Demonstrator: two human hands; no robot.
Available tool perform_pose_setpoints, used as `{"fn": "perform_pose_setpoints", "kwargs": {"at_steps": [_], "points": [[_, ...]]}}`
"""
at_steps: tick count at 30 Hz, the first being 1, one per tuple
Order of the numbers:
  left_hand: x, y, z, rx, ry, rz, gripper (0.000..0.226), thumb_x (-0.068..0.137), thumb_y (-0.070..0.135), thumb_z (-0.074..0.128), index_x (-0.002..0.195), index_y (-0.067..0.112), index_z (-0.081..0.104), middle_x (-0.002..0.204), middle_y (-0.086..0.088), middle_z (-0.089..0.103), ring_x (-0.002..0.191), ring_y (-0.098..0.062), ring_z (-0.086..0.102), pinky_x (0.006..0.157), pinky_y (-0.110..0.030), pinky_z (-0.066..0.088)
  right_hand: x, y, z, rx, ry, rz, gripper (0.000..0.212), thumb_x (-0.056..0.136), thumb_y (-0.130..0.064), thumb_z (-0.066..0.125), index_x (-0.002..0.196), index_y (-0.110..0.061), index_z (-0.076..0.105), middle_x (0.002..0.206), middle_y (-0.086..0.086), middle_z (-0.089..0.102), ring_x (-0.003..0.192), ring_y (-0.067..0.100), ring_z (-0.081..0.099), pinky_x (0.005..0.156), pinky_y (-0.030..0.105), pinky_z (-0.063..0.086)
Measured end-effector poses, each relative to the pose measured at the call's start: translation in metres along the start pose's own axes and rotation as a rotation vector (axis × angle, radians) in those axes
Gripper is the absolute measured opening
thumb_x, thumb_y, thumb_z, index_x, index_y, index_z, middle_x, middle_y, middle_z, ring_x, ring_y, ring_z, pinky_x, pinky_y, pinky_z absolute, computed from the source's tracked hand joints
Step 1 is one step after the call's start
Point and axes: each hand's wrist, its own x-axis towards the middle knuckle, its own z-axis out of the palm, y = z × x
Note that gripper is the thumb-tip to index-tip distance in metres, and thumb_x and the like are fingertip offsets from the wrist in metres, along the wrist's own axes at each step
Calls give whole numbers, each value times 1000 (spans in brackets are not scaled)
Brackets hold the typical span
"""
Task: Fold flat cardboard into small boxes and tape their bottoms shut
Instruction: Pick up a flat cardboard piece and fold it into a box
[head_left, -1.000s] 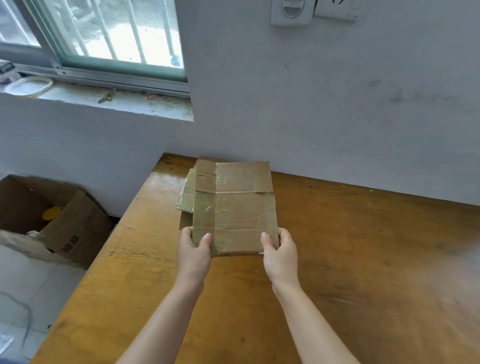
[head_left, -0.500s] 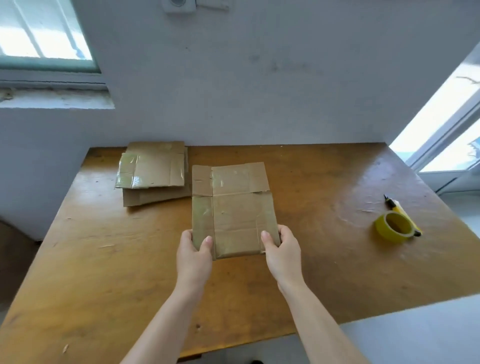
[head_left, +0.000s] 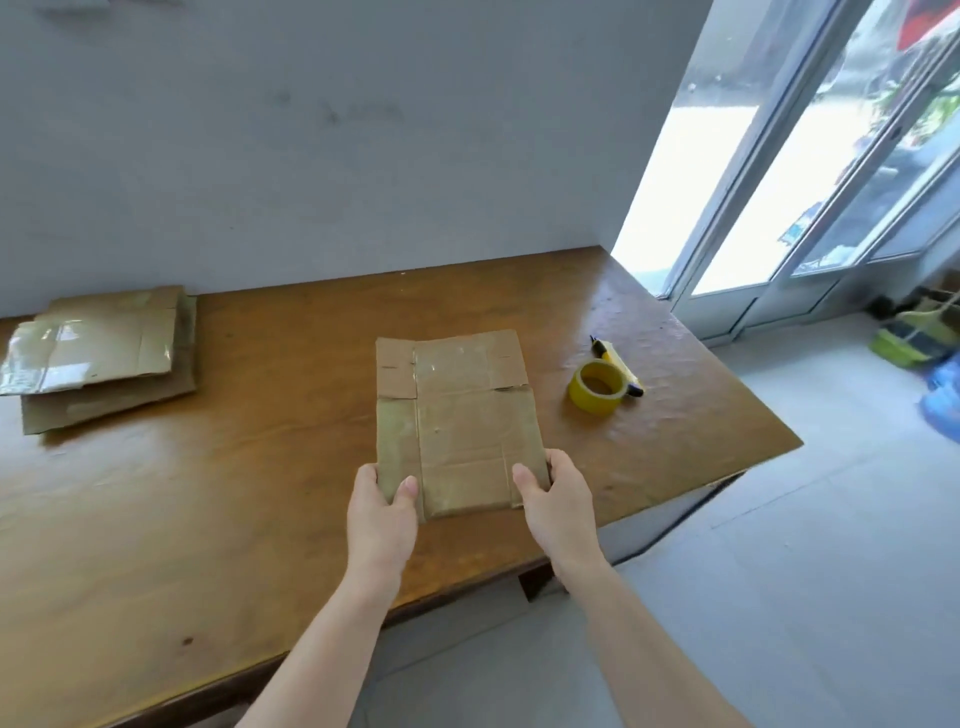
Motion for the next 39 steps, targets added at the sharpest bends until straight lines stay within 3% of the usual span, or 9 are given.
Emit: {"fn": "perform_pose_setpoints", "kwargs": {"at_steps": [5,13,17,22,25,27,31,33,39], "points": [[-19,-4,71,68,-40,-41,26,97,18,54,123,15,50,115,-1,61,106,-21,58,88,-37,51,22,40,-62,-10,-5,29,10,95,-28,58,104,-27,54,98,-10,66,88,8,61,74,27,52],[-9,15,150,163,-103,-64,59,99,20,52,150,12,24,153,-5,34,140,-25,32,111,-40,29,72,61,-118,84,-11,96,5,94,-27,58,93,-27,53,93,-9,65,83,9,62,63,24,48],[19,30,199,158,-140,-55,60,98,22,52,150,12,25,154,-5,32,141,-25,30,113,-42,28,115,59,-144,114,36,51,5,95,-25,57,92,-26,52,89,-6,64,73,15,61,57,30,48],[62,54,263,177,-240,-38,55,97,36,51,144,11,37,147,-7,44,133,-27,42,108,-48,38,180,41,-181,82,134,-66,4,95,-19,56,95,-21,53,86,-2,65,79,20,64,68,41,55],[79,63,297,263,-278,44,54,99,45,42,144,15,40,141,-1,49,126,-19,48,98,-32,43,215,32,-199,31,196,-153,5,95,-18,56,97,-19,53,85,-4,64,76,7,62,63,34,52],[86,65,313,426,-269,175,45,101,39,40,139,16,46,125,2,58,110,-14,53,83,-26,44,235,30,-207,-65,254,-219,5,95,-18,56,95,-20,51,76,-11,60,67,0,57,56,22,41],[100,48,334,973,-292,459,36,98,21,46,133,24,54,142,5,49,136,-19,33,104,-38,33,262,34,-215,-252,265,-284,6,95,-21,55,95,-20,49,73,-14,55,62,3,52,52,21,35],[106,38,341,1104,-315,508,36,97,20,48,130,29,56,144,11,47,142,-14,24,106,-36,25,274,37,-218,-296,222,-304,9,94,-21,55,94,-23,46,72,-14,54,61,2,51,51,19,33],[108,31,342,1288,-107,434,24,89,19,55,103,32,69,104,11,66,121,-15,45,96,-34,29,304,40,-226,-369,50,-408,10,94,-20,54,96,-21,44,70,-9,56,61,17,57,53,32,40]]}}
